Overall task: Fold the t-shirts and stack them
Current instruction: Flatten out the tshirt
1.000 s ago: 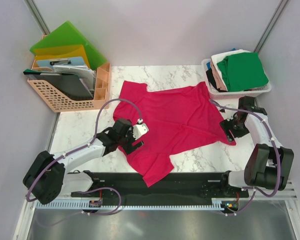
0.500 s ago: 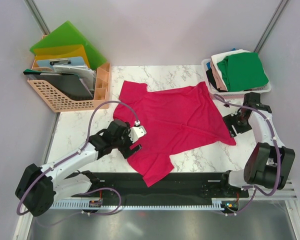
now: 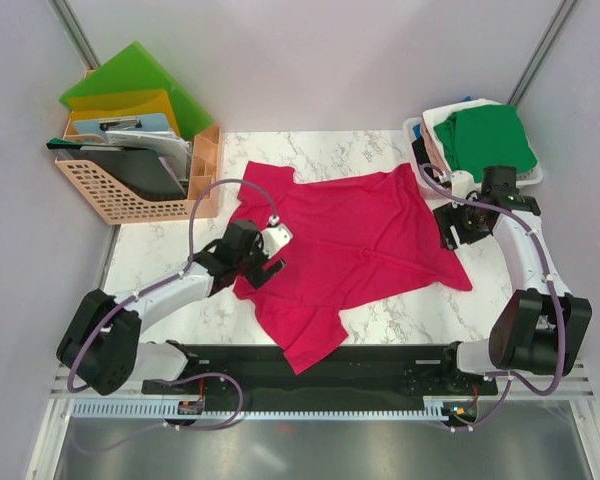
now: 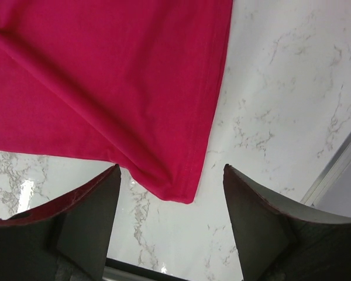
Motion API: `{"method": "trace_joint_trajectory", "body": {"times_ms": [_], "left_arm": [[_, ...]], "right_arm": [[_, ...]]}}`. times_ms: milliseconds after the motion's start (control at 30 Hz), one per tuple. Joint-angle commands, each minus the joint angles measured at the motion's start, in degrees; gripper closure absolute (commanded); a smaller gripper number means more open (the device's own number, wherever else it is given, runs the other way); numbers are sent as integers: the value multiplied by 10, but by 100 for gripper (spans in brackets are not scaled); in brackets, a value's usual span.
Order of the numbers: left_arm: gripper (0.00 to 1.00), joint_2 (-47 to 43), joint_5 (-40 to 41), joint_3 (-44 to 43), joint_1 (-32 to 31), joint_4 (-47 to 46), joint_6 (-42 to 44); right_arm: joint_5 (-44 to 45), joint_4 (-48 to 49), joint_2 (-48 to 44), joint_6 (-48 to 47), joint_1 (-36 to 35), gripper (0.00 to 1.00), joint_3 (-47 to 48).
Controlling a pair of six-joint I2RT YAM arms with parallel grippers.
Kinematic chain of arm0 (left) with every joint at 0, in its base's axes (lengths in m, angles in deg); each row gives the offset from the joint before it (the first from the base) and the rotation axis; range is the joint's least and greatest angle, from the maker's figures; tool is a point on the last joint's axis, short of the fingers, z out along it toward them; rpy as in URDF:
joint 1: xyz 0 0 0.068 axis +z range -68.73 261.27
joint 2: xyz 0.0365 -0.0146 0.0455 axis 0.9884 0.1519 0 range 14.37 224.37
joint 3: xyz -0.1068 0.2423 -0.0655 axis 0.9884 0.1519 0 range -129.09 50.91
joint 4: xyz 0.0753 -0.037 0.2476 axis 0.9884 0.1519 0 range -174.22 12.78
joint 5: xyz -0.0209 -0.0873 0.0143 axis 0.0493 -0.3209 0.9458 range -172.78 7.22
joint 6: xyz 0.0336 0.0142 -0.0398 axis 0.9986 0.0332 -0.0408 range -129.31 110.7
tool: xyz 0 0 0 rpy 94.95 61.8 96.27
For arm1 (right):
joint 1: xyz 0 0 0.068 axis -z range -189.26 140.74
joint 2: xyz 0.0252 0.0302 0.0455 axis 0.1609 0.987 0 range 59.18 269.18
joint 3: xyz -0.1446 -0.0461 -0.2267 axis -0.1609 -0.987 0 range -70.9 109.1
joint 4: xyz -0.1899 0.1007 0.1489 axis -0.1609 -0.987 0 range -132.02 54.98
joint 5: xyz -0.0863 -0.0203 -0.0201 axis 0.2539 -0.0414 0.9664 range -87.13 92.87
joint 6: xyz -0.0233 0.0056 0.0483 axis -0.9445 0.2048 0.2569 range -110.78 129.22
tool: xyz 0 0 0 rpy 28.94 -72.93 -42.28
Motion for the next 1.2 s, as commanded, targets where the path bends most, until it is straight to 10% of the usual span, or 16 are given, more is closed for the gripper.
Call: {"method": "trace_joint_trajectory", "body": {"times_ms": [0,467,1167], "left_arm": [[0,-9,11,-74,4,-30,23],[0,-125,-184,-59,-2,157,-16],[3,19,-128,-18,-5,171,7]], "right_arm": [[-8,21,-25,13,-14,21,17],[2,16,-26,-9,-14,21,12],[16,31,-28,-13,-14,21,-14]]}}
